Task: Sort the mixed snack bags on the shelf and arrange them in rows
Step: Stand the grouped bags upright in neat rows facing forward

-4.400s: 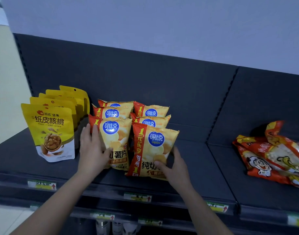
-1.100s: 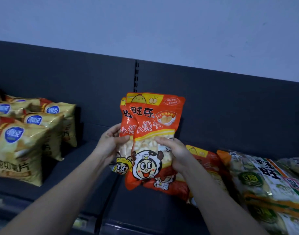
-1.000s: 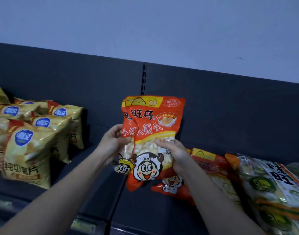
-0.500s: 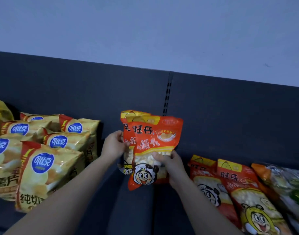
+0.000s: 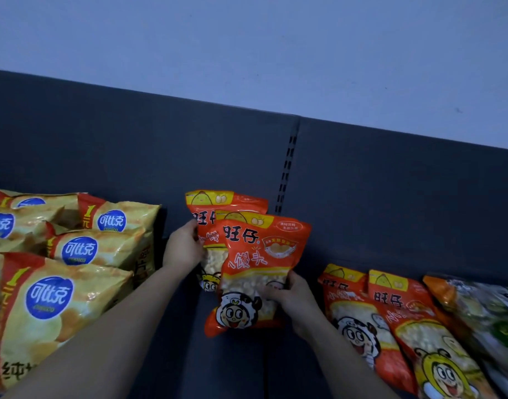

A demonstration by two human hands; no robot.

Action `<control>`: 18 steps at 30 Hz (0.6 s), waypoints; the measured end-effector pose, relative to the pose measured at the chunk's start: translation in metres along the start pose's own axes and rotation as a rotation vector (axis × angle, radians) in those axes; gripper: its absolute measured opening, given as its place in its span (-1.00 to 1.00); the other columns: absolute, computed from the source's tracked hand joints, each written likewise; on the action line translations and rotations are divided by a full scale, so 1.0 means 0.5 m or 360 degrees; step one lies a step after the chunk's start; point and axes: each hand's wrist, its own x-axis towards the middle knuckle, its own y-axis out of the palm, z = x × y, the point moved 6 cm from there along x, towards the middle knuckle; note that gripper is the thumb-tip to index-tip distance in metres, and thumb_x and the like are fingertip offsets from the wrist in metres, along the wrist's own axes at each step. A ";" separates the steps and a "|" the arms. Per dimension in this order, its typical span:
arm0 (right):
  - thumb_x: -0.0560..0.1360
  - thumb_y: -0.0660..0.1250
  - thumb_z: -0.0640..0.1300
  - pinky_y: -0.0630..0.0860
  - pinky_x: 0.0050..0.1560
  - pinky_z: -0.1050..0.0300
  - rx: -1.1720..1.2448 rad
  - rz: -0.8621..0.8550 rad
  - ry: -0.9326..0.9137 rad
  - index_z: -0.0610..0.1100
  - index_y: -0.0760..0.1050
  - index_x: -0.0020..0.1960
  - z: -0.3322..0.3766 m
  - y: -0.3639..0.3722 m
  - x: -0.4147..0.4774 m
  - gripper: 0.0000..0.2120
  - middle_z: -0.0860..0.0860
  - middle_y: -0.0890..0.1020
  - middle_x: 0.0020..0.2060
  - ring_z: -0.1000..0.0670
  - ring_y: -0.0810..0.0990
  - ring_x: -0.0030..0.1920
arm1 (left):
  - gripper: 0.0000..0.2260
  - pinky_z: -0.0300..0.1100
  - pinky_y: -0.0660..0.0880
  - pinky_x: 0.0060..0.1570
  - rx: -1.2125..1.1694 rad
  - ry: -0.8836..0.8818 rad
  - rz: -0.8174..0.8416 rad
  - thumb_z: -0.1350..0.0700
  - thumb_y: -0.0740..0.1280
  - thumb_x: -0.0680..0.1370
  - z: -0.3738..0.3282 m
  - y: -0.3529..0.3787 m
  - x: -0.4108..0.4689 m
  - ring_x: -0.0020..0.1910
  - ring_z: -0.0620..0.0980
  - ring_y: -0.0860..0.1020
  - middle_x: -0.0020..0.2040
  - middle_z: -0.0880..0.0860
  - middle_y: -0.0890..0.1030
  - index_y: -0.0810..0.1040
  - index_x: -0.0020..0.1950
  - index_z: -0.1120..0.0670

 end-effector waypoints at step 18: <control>0.30 0.56 -0.01 0.54 0.15 0.02 -0.0366 -0.0101 -0.0335 -0.04 0.52 0.08 0.014 0.086 0.045 -0.60 0.03 0.54 0.11 0.04 0.58 0.09 | -0.45 -0.08 0.54 -0.01 -0.1377 -0.0433 0.0488 -0.35 0.13 0.51 0.014 0.023 -0.106 0.05 0.04 0.66 0.08 0.07 0.68 0.55 0.21 0.04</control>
